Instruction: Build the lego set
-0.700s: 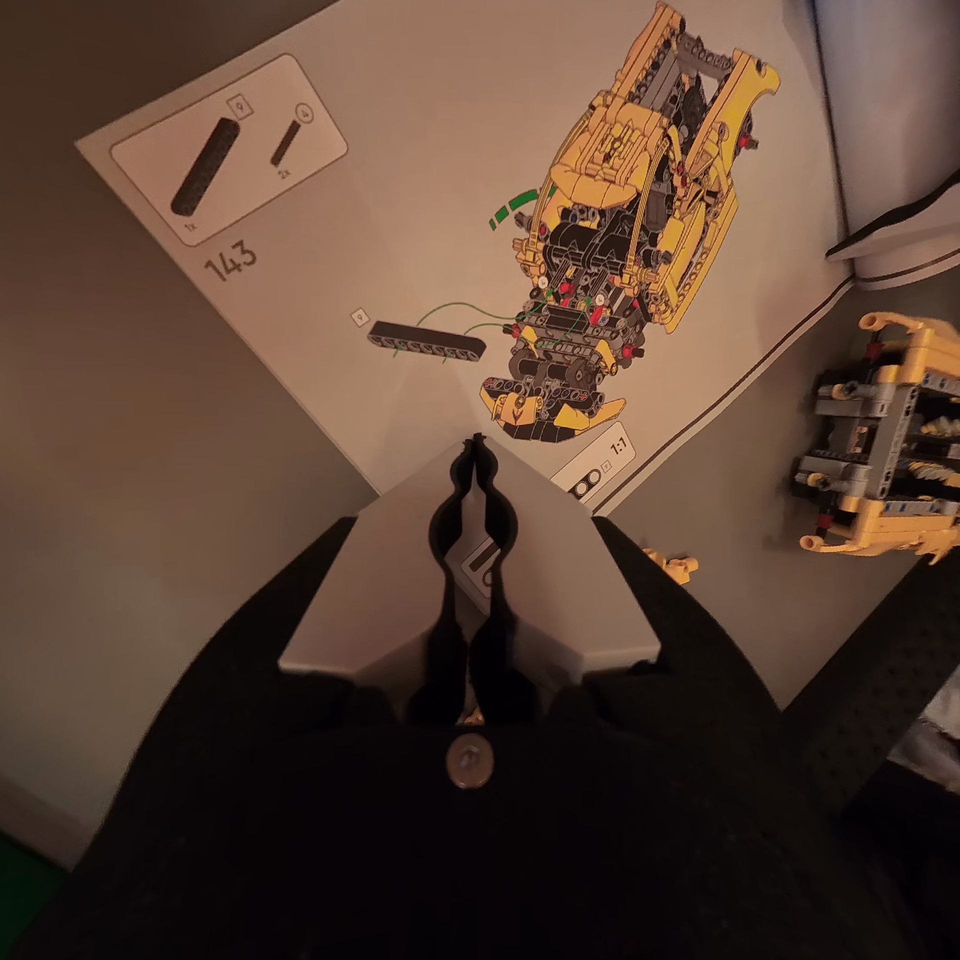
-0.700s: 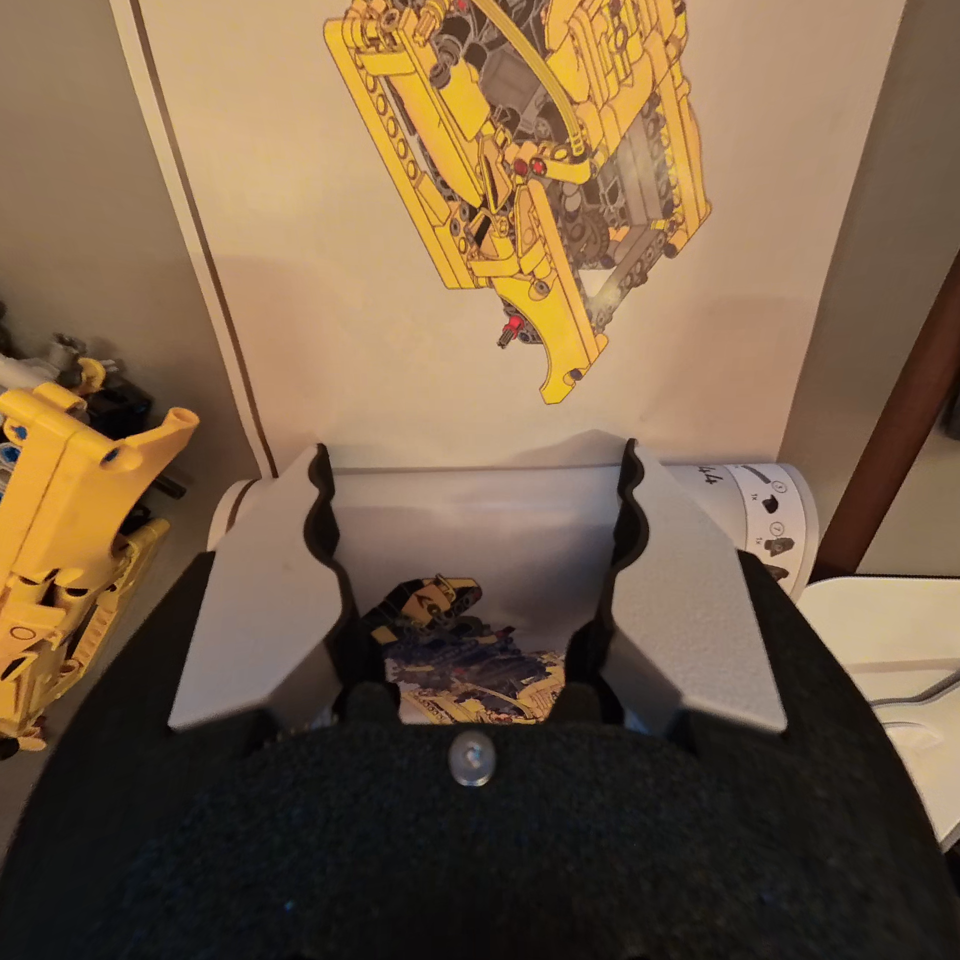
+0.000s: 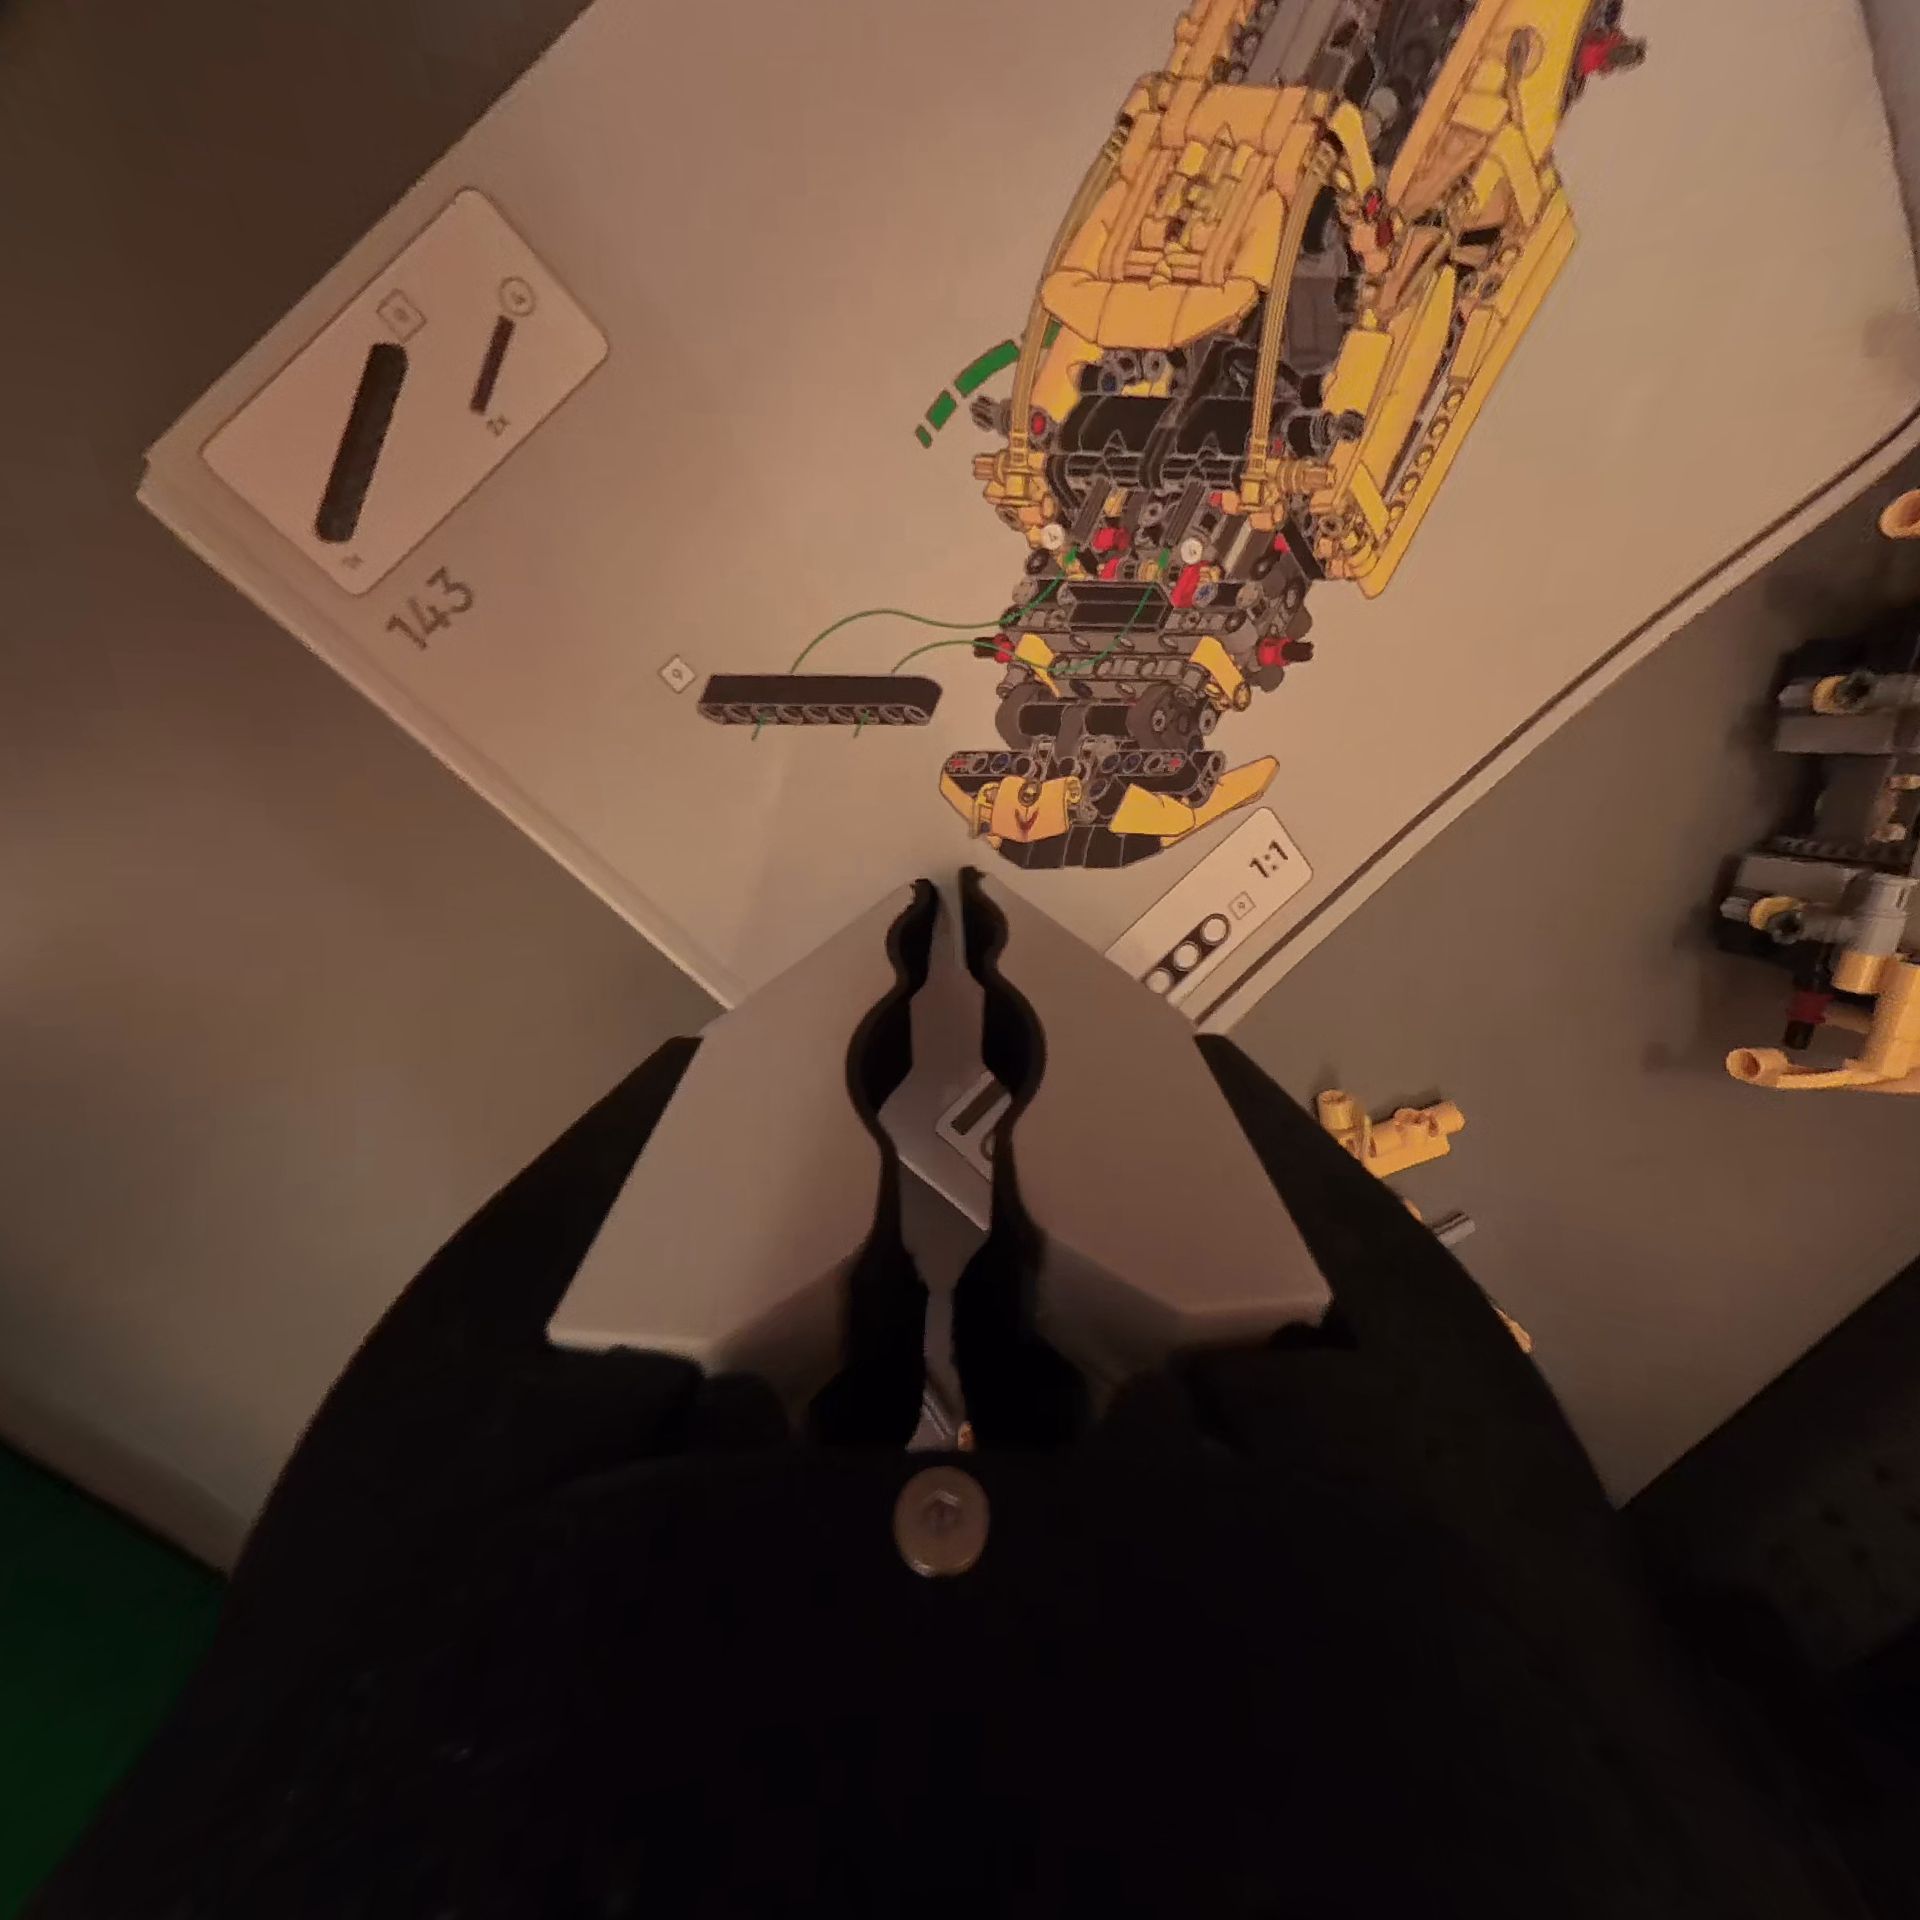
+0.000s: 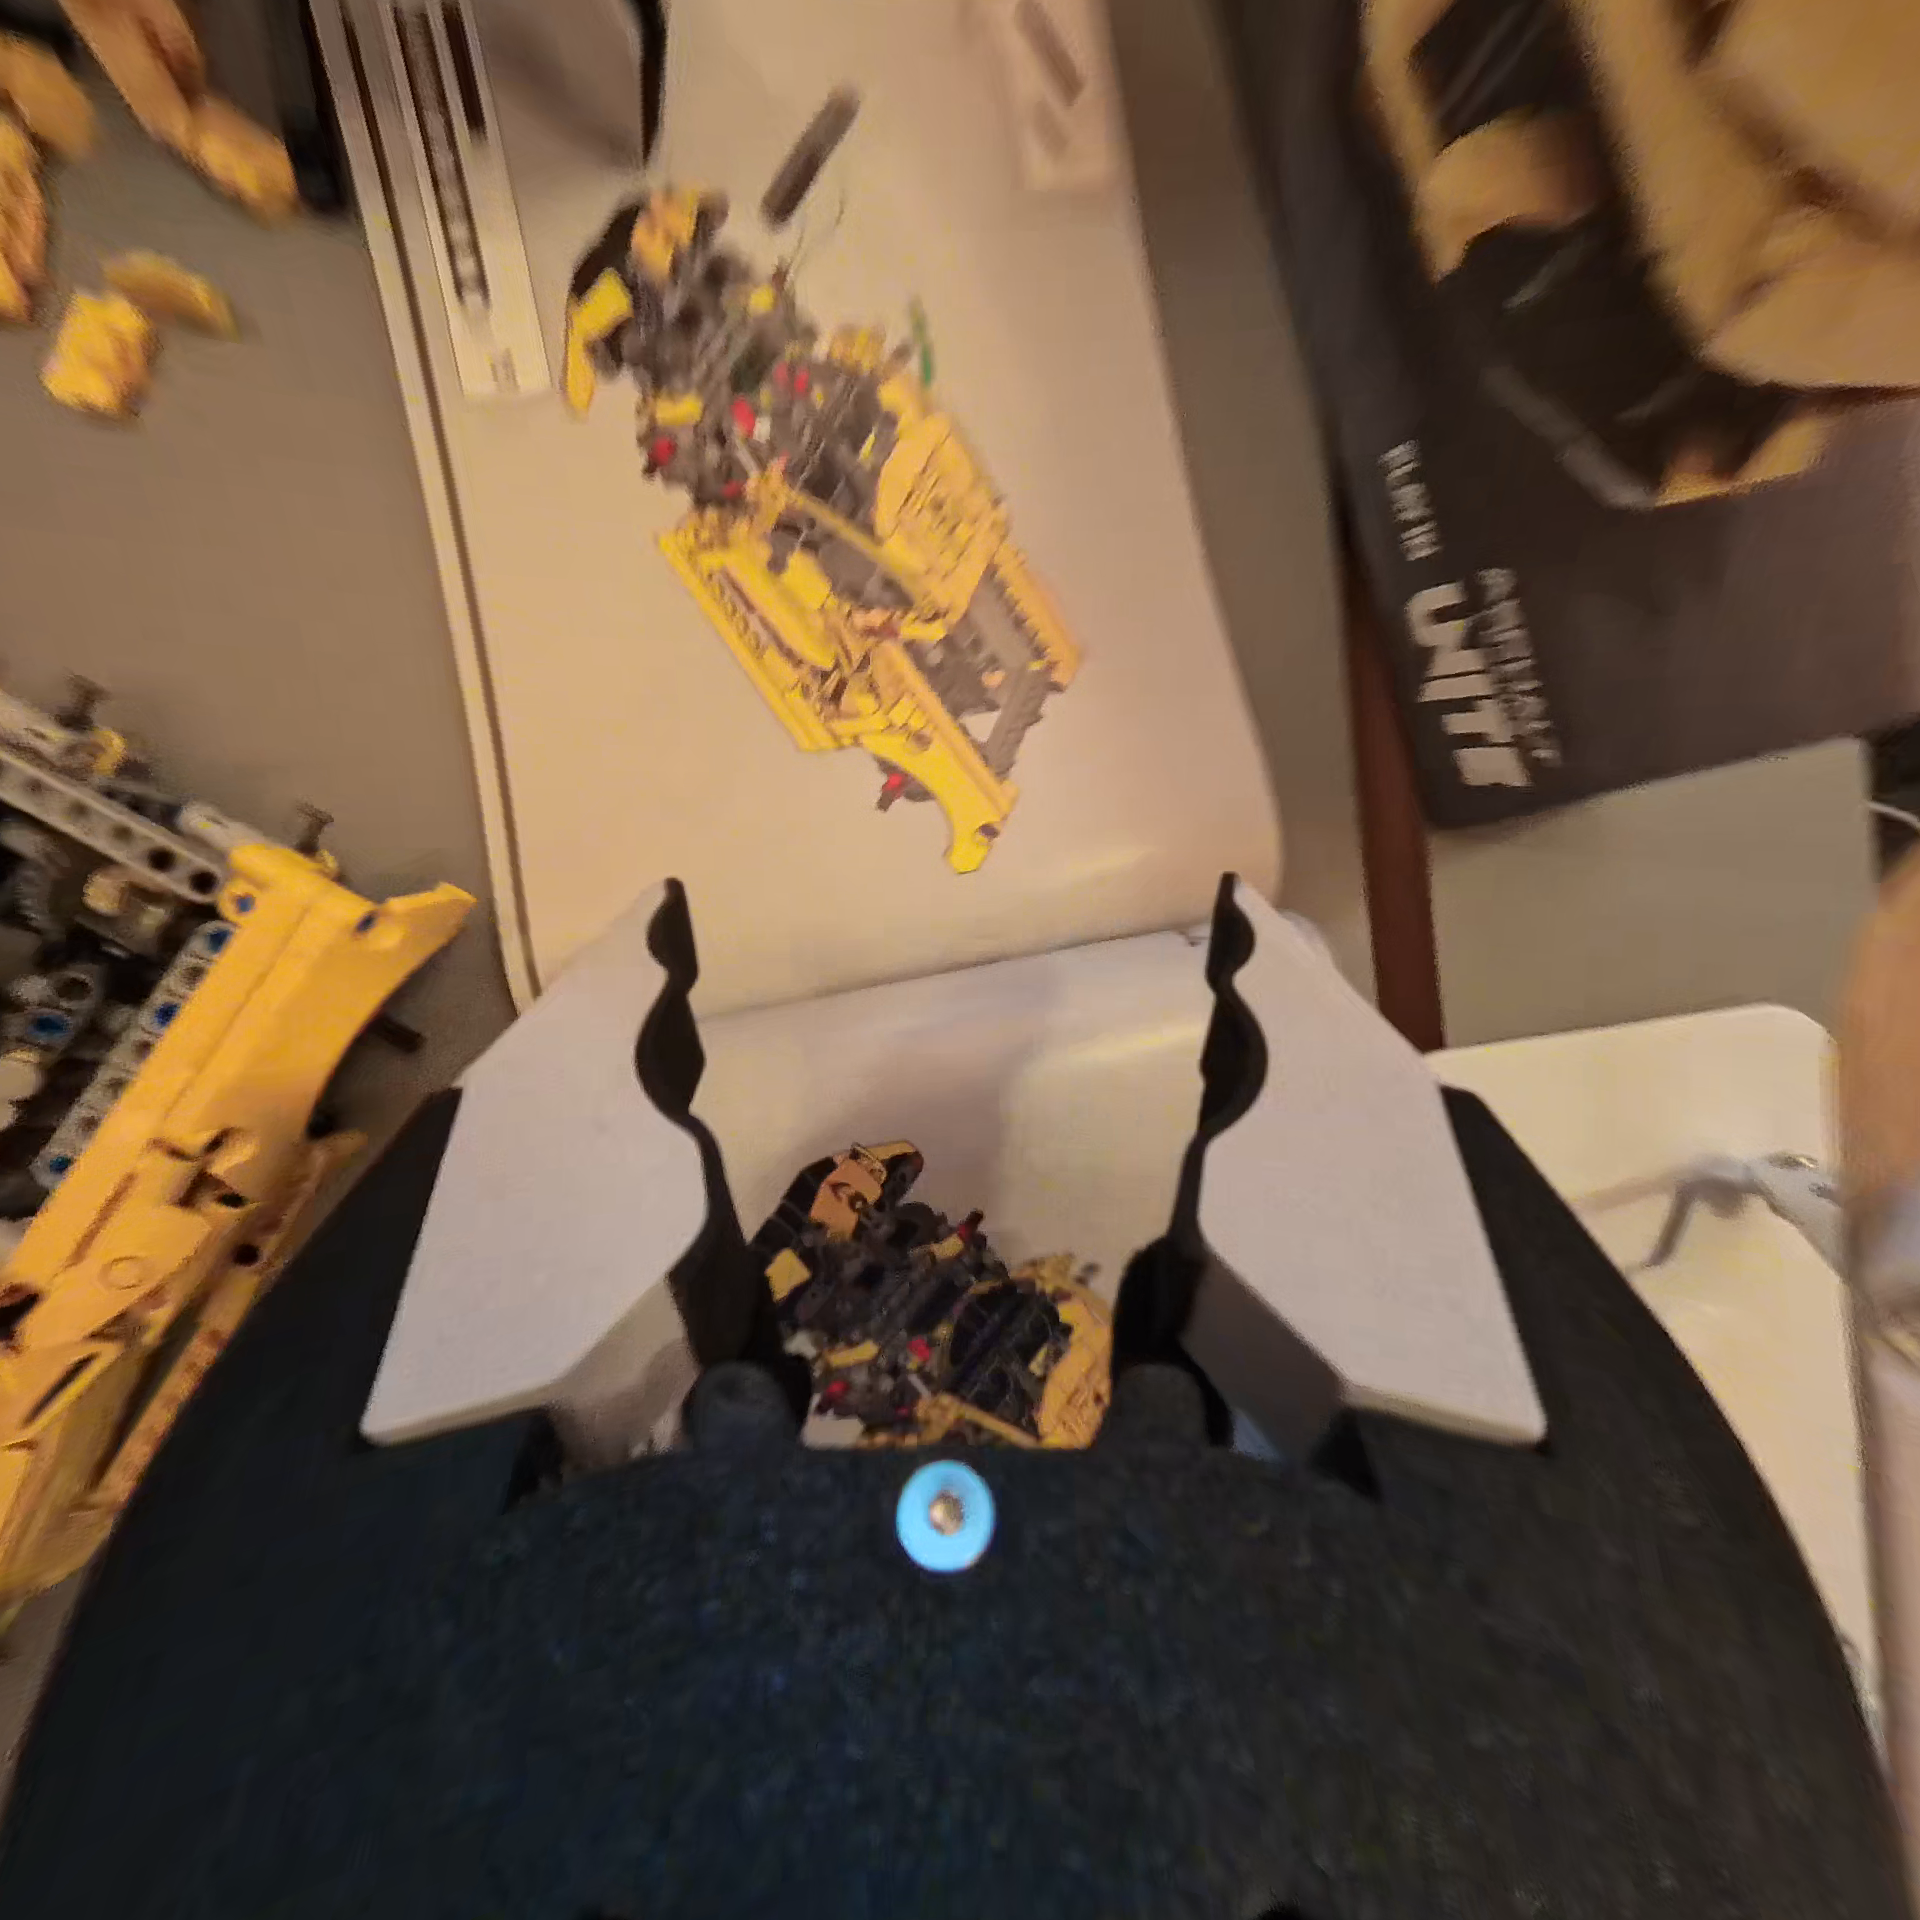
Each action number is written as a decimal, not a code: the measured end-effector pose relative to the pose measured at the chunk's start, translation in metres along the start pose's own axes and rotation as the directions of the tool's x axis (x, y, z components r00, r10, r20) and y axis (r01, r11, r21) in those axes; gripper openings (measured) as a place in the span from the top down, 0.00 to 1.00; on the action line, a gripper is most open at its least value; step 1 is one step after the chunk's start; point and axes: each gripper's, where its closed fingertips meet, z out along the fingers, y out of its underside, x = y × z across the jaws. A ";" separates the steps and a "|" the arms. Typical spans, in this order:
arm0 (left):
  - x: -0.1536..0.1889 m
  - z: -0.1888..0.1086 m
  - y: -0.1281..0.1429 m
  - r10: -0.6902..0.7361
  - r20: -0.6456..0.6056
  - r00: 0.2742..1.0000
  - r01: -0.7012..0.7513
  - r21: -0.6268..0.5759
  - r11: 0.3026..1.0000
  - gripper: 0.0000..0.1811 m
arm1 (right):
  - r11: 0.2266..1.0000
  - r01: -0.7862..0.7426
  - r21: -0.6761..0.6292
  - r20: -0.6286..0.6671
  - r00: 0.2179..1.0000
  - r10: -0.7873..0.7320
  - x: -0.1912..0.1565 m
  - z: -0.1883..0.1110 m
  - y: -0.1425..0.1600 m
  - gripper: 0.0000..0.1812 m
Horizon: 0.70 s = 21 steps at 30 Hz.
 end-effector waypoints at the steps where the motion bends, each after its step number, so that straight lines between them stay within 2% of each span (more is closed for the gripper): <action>1: 0.002 0.000 0.000 0.010 0.002 1.000 -0.010 -0.007 1.000 0.95 | 0.999 -0.030 0.038 -0.014 0.999 0.030 0.003 -0.012 -0.005 0.46; 5: 0.001 -0.005 0.001 0.041 0.058 0.997 -0.039 -0.037 0.999 0.86 | 0.959 -0.106 0.263 -0.092 0.987 0.135 0.008 -0.064 -0.028 0.46; 7: 0.000 -0.010 -0.002 0.061 0.093 0.994 -0.058 -0.031 0.998 0.85 | 0.894 -0.186 0.407 -0.086 0.967 0.240 0.008 -0.089 -0.037 0.45; 10: -0.004 -0.023 -0.013 0.071 0.153 0.986 -0.076 0.031 0.997 0.85 | 0.755 -0.302 0.582 0.005 0.930 0.368 0.000 -0.112 -0.038 0.48; 12: -0.015 -0.037 -0.027 0.028 0.252 0.967 -0.061 0.125 0.990 0.85 | 0.705 -0.344 0.620 0.036 0.910 0.413 -0.006 -0.115 -0.028 0.54; 15: -0.028 -0.062 -0.041 -0.142 0.357 0.923 0.008 0.352 0.936 0.85 | 0.705 -0.379 0.600 0.019 0.887 0.461 -0.012 -0.106 -0.004 0.54; 19: -0.016 -0.087 -0.041 -0.243 0.327 0.913 -0.011 0.615 0.788 0.85 | 0.685 -0.430 0.588 0.005 0.849 0.528 -0.021 -0.094 0.021 0.59; 21: -0.005 -0.103 -0.038 -0.283 0.258 0.924 0.010 0.722 0.691 0.85 | 0.694 -0.446 0.566 -0.016 0.835 0.550 -0.025 -0.089 0.031 0.62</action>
